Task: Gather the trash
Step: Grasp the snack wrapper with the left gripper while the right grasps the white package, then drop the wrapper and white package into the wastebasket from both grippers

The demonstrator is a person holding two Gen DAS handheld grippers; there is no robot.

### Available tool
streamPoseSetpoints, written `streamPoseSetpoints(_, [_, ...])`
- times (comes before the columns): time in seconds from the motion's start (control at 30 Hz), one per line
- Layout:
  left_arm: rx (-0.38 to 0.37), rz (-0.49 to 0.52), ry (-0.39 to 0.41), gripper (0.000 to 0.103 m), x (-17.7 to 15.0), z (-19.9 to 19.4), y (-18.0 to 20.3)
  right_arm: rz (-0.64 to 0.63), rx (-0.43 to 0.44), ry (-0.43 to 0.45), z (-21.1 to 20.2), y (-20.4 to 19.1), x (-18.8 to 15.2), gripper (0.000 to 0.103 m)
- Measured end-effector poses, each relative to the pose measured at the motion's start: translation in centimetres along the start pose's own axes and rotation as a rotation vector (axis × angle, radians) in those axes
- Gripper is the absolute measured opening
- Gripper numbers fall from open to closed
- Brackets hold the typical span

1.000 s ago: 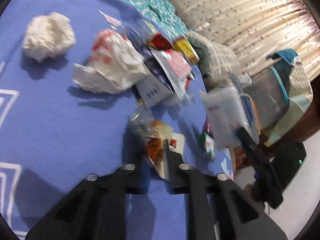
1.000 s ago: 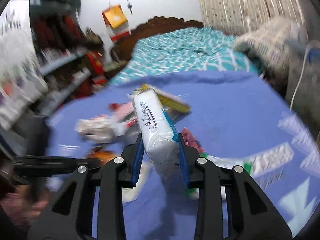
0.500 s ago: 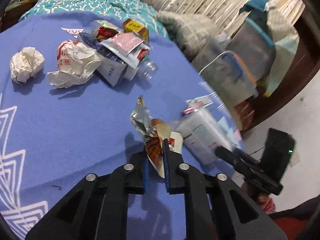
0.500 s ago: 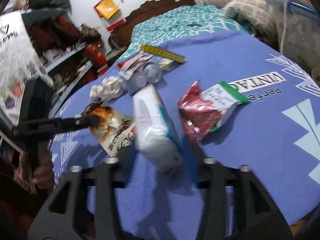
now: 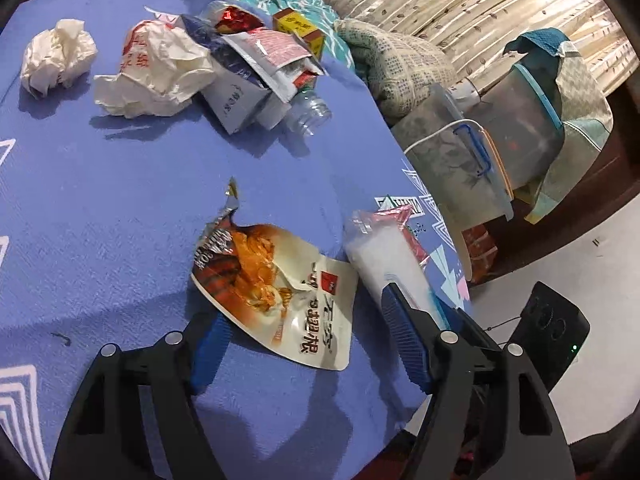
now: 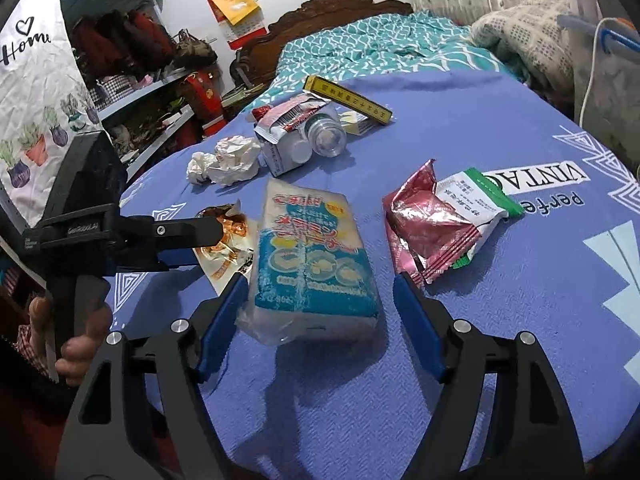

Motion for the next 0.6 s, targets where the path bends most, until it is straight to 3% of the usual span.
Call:
streamPoseSetpoints(0.07, [-0.002,0.016,-0.019,0.035,-0.2,0.8,0.5,0.007,0.007,-0.002,0.4,0.1,0.1,0.068])
streamPoseSetpoints(0.1, [0.008,0.021,-0.028,0.015,-0.2,1.1,0.6,0.009,0.014,-0.001,0.6,0.1,0.2,0.066])
streamPoseSetpoints(0.13, [0.020,0.024,-0.043,0.005,-0.2,1.6,0.6,0.005,0.024,0.005,0.6,-0.1,0.3,0.064])
streamPoseSetpoints(0.23, [-0.004,0.008,-0.037,0.004,0.2,1.6,0.9,-0.049,0.034,0.040,-0.1,-1.3,0.8,0.060])
streamPoseSetpoints(0.4, [-0.058,0.078,0.038,0.004,1.8,-0.8,3.9,-0.098,0.062,0.154,-2.8,-2.3,2.4,0.060])
streamPoseSetpoints(0.6, [-0.082,0.183,0.005,0.004,4.2,1.6,9.1,0.044,-0.023,0.262,-5.8,4.1,3.8,0.060])
Point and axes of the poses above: each gripper's, at about its wrist camera, not at the fingertips, and z roughly the way its jaws point, y to its right, x to its top, the point moved 7 cm from there along z, roughly the way its jaws point, and after that the axes turned 4 degrees about x, right-handed, at the moved point
